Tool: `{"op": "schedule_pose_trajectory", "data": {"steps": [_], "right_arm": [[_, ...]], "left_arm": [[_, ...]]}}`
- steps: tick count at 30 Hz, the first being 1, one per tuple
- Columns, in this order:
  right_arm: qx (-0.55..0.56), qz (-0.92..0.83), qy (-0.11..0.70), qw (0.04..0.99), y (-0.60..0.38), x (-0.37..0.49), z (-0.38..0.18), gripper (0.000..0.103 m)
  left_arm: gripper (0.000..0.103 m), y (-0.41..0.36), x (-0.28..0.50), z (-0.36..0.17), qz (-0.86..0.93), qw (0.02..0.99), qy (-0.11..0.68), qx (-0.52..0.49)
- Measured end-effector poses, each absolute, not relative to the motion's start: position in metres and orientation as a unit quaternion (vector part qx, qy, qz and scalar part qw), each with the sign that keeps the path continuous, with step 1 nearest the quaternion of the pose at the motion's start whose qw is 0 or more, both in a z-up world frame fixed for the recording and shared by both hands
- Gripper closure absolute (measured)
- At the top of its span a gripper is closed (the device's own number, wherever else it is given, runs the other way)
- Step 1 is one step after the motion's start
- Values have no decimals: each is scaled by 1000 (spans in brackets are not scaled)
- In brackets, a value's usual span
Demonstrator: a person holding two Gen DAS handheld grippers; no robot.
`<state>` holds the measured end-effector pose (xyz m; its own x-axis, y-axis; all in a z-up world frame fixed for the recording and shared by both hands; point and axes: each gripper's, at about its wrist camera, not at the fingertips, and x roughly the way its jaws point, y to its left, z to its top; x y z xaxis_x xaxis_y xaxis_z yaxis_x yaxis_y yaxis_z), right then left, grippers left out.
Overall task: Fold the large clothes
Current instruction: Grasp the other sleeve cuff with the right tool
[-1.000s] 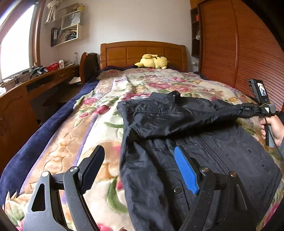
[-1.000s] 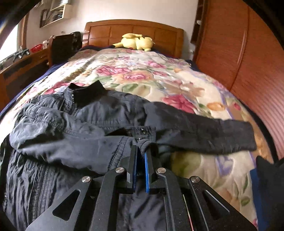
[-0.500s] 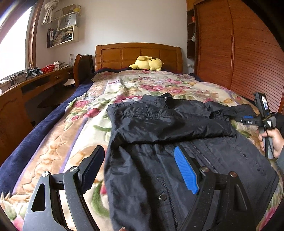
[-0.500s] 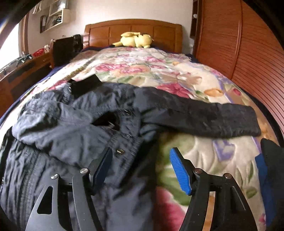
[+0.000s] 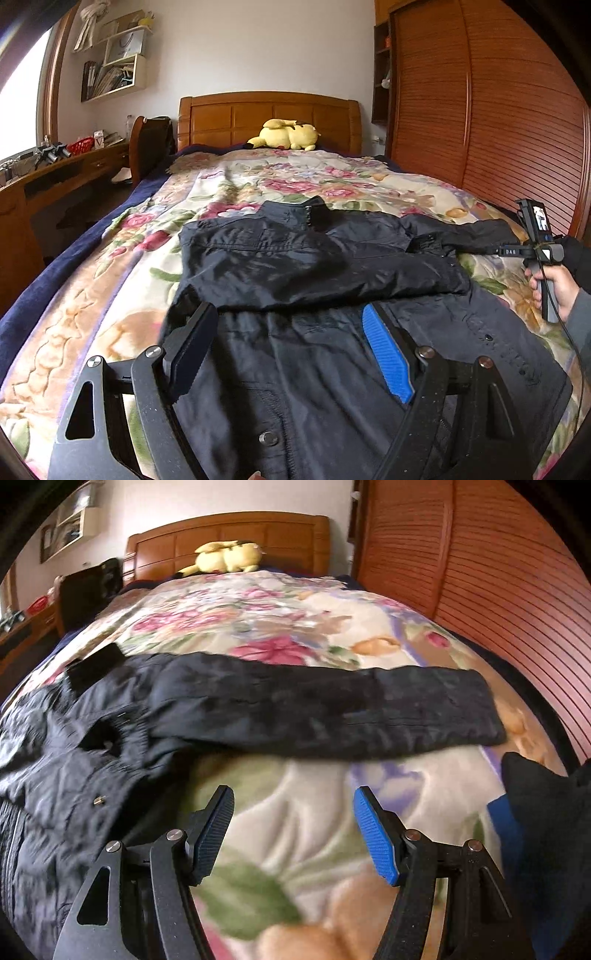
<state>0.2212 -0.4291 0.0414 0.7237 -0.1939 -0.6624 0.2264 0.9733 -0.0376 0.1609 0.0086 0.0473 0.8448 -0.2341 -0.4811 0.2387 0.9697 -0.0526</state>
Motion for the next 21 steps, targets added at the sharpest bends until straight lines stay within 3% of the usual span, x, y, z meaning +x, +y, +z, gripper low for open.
{"op": "schedule_pose_trajectory", "data": {"steps": [21], "right_arm": [[188,-183,360,895,-509,282,-3,26]], "left_arm": [[21,-18,173,4,-125,948,291,22]]}}
